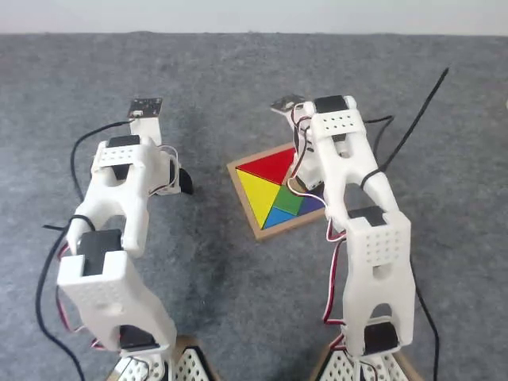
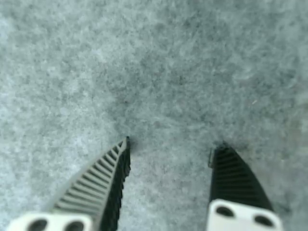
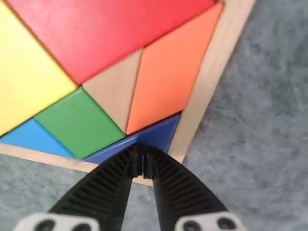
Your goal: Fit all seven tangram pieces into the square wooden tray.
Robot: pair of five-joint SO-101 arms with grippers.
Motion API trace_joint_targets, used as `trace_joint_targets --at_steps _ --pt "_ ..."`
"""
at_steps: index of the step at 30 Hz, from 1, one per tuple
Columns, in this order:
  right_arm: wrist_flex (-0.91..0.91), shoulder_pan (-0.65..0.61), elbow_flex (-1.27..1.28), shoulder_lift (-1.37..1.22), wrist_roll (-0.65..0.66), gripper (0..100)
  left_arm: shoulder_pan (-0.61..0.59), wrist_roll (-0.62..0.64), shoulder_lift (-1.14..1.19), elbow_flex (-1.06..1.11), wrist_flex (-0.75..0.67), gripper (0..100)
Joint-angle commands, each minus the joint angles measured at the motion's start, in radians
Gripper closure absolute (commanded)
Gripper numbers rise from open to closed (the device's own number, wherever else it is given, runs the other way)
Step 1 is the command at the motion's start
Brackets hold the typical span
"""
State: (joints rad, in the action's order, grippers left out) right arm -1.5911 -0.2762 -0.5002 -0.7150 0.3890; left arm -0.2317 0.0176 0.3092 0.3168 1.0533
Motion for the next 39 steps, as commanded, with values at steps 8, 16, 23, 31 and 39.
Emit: trace_joint_targets --at_steps 8,16,23,31,39 --pt "0.217 0.007 0.482 0.702 -0.140 96.2 0.018 -0.012 -0.609 0.447 -0.273 75" --pt "0.579 -0.008 1.346 1.264 -0.149 96.2 0.126 -0.147 -0.973 0.883 -0.430 75" --pt "0.504 -0.008 1.553 1.566 -0.147 96.1 0.126 -0.218 -1.162 1.136 -0.514 75" --pt "0.515 0.101 1.680 1.701 -0.147 96.1 0.123 -0.213 -1.395 1.268 -0.512 74" --pt "0.696 0.254 2.004 2.052 -0.147 96.1 0.126 -0.163 -1.797 1.374 -0.381 72"
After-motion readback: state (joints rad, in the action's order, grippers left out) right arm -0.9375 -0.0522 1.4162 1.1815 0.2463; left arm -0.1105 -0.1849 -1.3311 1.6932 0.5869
